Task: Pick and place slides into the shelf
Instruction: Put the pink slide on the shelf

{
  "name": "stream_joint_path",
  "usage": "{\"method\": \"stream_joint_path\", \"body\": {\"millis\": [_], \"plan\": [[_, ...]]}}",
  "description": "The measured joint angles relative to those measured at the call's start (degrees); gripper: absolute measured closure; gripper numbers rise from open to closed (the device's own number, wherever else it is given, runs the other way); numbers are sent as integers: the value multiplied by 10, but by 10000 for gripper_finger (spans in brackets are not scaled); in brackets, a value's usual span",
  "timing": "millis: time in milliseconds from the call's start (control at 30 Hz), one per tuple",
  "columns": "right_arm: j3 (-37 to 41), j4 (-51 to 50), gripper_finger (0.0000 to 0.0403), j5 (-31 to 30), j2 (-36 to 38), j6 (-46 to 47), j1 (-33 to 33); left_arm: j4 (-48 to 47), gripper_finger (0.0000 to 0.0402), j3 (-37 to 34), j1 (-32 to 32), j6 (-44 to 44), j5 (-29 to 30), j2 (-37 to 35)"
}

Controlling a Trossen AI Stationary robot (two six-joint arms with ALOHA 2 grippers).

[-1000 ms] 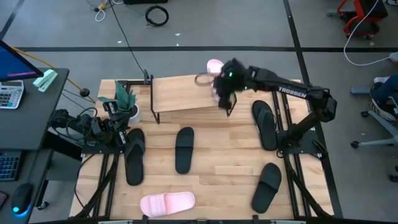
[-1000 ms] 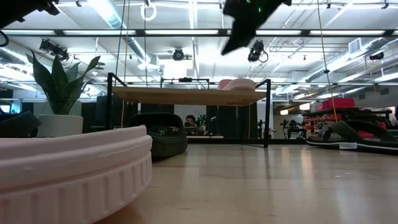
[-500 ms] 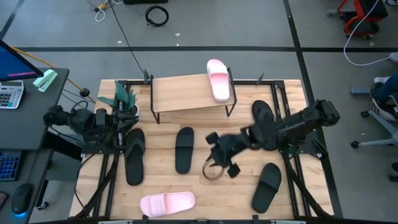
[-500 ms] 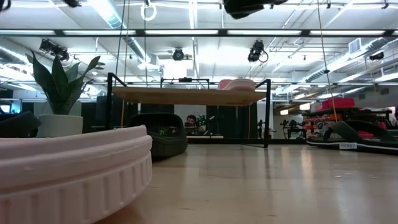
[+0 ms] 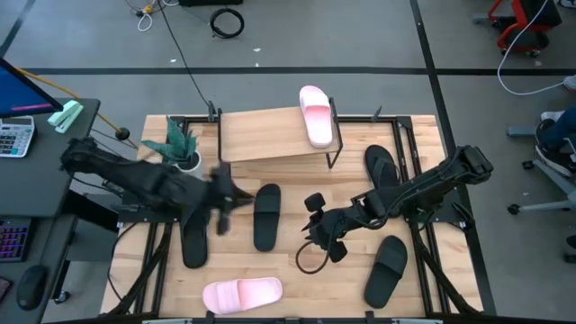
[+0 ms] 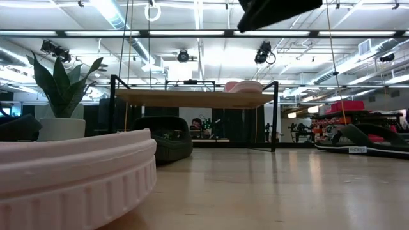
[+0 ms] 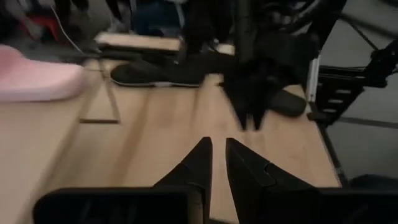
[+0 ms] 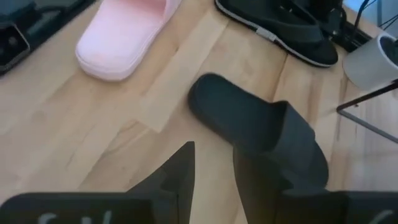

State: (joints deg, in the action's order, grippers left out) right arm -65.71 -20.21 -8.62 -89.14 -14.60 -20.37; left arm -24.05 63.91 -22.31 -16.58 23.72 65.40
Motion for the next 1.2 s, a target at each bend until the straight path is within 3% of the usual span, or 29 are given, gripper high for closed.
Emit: {"method": "stream_joint_path", "body": {"millis": [200, 400, 567, 700, 967, 1200], "plan": [[0, -40, 288, 0, 0, -5, 19, -98, 353, 124, -49, -94, -18, 159], [0, -61, 291, 0, 0, -5, 40, -116, 365, 190, -111, -220, -40, 261], [0, -57, 291, 0, 0, 0, 55, -170, 369, 202, -165, -418, -43, 313], [0, -56, 291, 0, 0, 0, 65, -213, 359, 201, -201, -538, -82, 356], [0, -55, 292, 1, 0, 1, 69, -227, 313, 201, -229, -655, -183, 433], [0, -55, 293, 1, 0, 9, 69, -224, 266, 201, -225, -730, -205, 453]]}}
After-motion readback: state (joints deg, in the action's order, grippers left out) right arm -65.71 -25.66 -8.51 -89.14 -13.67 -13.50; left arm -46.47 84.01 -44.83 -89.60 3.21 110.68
